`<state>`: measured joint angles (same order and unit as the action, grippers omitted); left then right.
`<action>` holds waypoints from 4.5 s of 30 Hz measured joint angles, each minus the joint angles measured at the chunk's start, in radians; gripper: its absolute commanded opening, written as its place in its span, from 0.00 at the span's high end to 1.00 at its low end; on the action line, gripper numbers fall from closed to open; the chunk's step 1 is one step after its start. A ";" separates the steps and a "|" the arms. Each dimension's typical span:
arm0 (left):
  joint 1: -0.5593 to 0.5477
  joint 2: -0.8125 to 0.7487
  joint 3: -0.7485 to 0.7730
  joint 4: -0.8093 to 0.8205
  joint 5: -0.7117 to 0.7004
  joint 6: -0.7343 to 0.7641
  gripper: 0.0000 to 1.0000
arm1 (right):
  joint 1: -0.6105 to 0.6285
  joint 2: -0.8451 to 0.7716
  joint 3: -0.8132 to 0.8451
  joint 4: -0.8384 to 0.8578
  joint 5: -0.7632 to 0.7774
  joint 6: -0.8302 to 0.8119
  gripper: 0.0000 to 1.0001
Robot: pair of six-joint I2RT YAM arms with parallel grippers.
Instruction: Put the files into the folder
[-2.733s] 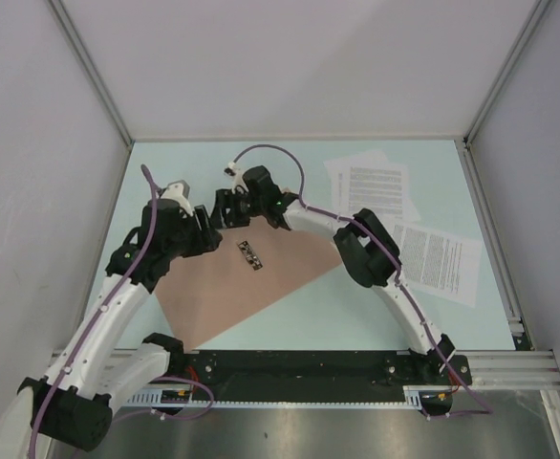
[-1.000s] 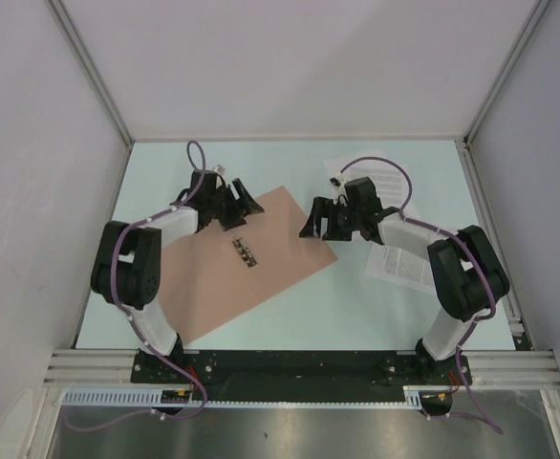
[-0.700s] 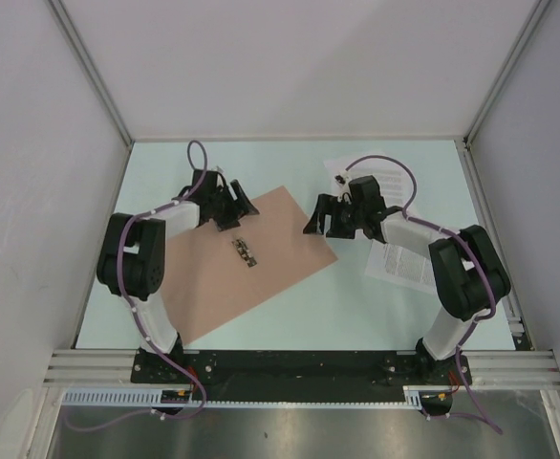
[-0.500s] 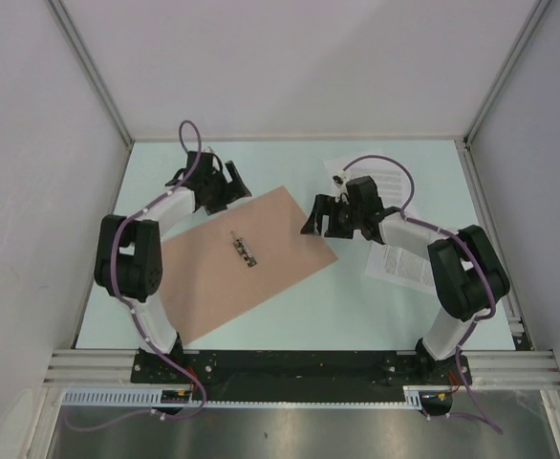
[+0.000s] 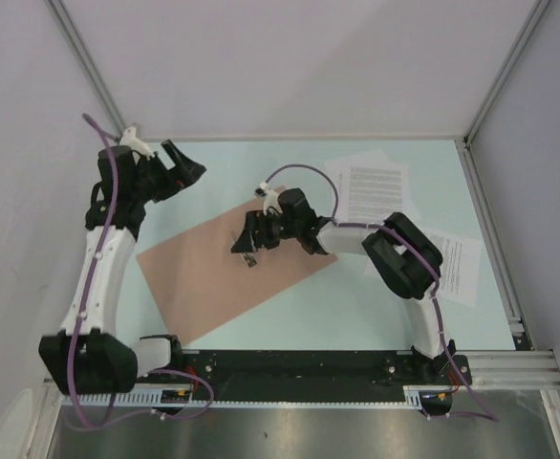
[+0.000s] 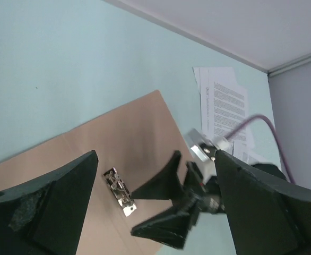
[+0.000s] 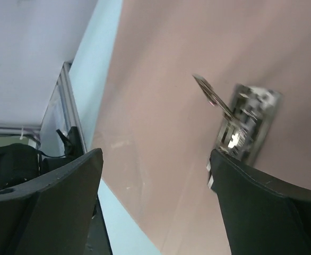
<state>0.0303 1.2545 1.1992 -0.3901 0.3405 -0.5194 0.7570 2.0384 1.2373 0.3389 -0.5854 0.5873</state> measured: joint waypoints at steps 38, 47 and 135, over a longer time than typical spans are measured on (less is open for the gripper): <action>-0.747 0.411 0.096 0.232 -0.021 -0.119 0.15 | -0.607 -0.757 -0.455 -0.900 0.512 0.042 0.01; -0.922 0.870 0.491 0.230 -0.014 -0.142 0.12 | -1.143 -1.090 -0.552 -0.994 0.574 0.015 0.00; -0.985 1.165 0.770 0.051 -0.012 0.003 0.11 | -0.948 -0.265 -0.172 -0.631 0.480 -0.252 0.00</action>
<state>-0.9550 2.4191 1.9690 -0.3393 0.3283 -0.5159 -0.1905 1.7737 1.0657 -0.2916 -0.1059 0.3355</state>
